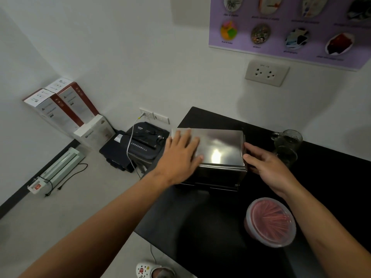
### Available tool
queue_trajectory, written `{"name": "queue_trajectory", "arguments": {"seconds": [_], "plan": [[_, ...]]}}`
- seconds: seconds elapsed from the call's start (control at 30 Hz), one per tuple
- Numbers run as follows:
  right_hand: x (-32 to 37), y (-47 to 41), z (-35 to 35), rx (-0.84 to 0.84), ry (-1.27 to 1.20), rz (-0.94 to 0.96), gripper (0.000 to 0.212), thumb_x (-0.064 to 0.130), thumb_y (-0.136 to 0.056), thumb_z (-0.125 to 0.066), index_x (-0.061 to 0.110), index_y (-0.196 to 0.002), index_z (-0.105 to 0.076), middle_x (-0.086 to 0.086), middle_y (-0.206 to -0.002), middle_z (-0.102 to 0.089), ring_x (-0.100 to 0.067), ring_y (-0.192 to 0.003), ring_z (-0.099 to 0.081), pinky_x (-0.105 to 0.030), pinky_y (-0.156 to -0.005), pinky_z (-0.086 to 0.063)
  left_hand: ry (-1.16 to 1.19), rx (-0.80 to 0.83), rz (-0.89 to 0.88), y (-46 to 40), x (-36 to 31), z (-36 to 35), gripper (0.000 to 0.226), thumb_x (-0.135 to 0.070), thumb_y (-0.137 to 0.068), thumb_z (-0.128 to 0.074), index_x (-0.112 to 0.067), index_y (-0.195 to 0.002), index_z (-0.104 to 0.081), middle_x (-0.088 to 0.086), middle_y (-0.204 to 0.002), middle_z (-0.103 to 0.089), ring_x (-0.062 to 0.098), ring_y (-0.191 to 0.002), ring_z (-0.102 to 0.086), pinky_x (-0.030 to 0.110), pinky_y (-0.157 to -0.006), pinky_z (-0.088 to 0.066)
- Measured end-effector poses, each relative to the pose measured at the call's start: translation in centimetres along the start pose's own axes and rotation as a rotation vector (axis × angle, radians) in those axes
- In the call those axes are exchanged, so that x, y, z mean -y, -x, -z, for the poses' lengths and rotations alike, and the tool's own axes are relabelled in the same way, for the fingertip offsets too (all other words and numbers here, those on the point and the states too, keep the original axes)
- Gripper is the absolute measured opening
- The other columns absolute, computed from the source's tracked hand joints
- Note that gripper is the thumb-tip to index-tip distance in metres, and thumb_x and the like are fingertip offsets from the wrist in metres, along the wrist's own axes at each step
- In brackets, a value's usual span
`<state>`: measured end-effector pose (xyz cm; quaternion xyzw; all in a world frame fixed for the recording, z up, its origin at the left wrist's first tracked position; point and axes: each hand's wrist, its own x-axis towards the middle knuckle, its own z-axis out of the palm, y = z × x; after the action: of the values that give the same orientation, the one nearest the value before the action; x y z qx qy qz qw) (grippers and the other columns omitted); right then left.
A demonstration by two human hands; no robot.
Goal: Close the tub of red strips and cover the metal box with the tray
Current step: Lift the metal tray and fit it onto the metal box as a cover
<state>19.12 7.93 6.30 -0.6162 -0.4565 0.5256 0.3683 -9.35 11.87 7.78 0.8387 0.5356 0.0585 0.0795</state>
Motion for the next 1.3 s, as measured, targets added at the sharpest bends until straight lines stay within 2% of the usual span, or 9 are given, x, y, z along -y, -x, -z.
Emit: {"name": "queue_trajectory", "arguments": {"seconds": [0.17,0.33,0.53,0.6,0.67,0.73,0.8,0.97,1.3], "plan": [[0.4,0.8,0.4,0.074,0.067,0.048,0.058,0.028,-0.105,-0.063,0.034,-0.160,-0.045,0.006,-0.163,-0.049,-0.011,-0.144,-0.051,-0.051,-0.124,-0.038,-0.098,0.010,-0.172,-0.2,-3.2,-1.7,0.081,-0.065,-0.099,-0.047,-0.020,-0.165,-0.029,0.014,-0.173,-0.023,0.045,-0.157,-0.020,0.065,-0.125,-0.012],[0.0,1.2,0.5,0.090,0.094,0.073,0.069,0.028,-0.101,-0.068,0.034,-0.163,-0.037,0.003,-0.168,-0.041,0.028,-0.099,-0.062,-0.044,-0.118,-0.045,-0.109,-0.021,-0.177,-0.4,-4.3,-2.5,0.079,-0.058,-0.100,-0.057,-0.023,-0.166,-0.028,0.014,-0.175,-0.022,0.048,-0.159,-0.016,0.068,-0.125,-0.007],[-0.7,0.8,0.7,0.079,0.110,0.100,0.069,0.027,-0.101,-0.069,0.035,-0.162,-0.038,0.001,-0.168,-0.040,0.030,-0.098,-0.061,-0.039,-0.113,-0.048,-0.091,-0.041,-0.184,-0.6,-4.2,-2.7,0.077,-0.056,-0.101,-0.057,-0.024,-0.165,-0.029,0.013,-0.175,-0.022,0.047,-0.160,-0.015,0.068,-0.125,-0.007],[-0.5,0.7,0.7,0.069,0.130,0.104,0.065,0.028,-0.103,-0.067,0.036,-0.162,-0.039,0.002,-0.167,-0.042,0.024,-0.101,-0.065,-0.040,-0.113,-0.049,-0.084,-0.043,-0.179,-0.6,-4.2,-2.6,0.076,-0.056,-0.102,-0.056,-0.024,-0.165,-0.029,0.013,-0.175,-0.021,0.047,-0.160,-0.014,0.067,-0.126,-0.006],[-0.6,0.8,0.6,0.049,0.198,0.163,0.062,0.030,-0.104,-0.065,0.035,-0.160,-0.041,0.008,-0.161,-0.047,0.007,-0.120,-0.064,-0.032,-0.114,-0.045,-0.072,-0.047,-0.172,-0.5,-4.4,-2.4,0.076,-0.055,-0.102,-0.057,-0.023,-0.165,-0.030,0.013,-0.174,-0.022,0.046,-0.160,-0.014,0.067,-0.126,-0.006],[-0.8,1.2,0.7,0.003,0.392,0.318,0.059,0.029,-0.103,-0.066,0.033,-0.158,-0.046,0.015,-0.159,-0.042,-0.004,-0.146,-0.044,-0.022,-0.114,-0.034,-0.060,-0.068,-0.188,-0.3,-4.8,-2.3,0.072,-0.050,-0.101,-0.060,-0.020,-0.162,-0.036,0.015,-0.172,-0.028,0.046,-0.158,-0.020,0.068,-0.126,-0.012],[-1.2,1.7,1.2,-0.004,0.636,0.518,0.056,0.026,-0.100,-0.071,0.026,-0.154,-0.054,0.012,-0.163,-0.038,-0.007,-0.152,-0.032,-0.024,-0.117,-0.027,-0.037,-0.126,-0.236,-0.1,-5.2,-2.3,0.065,-0.042,-0.099,-0.068,-0.016,-0.155,-0.049,0.018,-0.165,-0.041,0.047,-0.153,-0.033,0.070,-0.123,-0.023],[-1.8,1.3,2.7,0.018,0.974,0.811,0.051,0.017,-0.084,-0.087,0.006,-0.132,-0.072,-0.019,-0.150,-0.060,-0.037,-0.135,-0.061,-0.042,-0.109,-0.049,0.027,-0.268,-0.367,-0.1,-5.6,-3.4,0.044,-0.020,-0.092,-0.079,-0.011,-0.135,-0.068,0.018,-0.145,-0.062,0.044,-0.141,-0.053,0.066,-0.116,-0.039],[-2.8,-0.2,3.1,0.061,1.025,0.995,0.043,0.032,-0.095,-0.069,0.007,-0.131,-0.066,-0.021,-0.145,-0.063,-0.035,-0.122,-0.068,-0.044,-0.100,-0.058,0.067,-0.371,-0.449,-0.4,-5.4,-5.1,0.033,-0.014,-0.093,-0.077,-0.013,-0.126,-0.074,0.016,-0.135,-0.068,0.040,-0.133,-0.060,0.061,-0.114,-0.043]]}}
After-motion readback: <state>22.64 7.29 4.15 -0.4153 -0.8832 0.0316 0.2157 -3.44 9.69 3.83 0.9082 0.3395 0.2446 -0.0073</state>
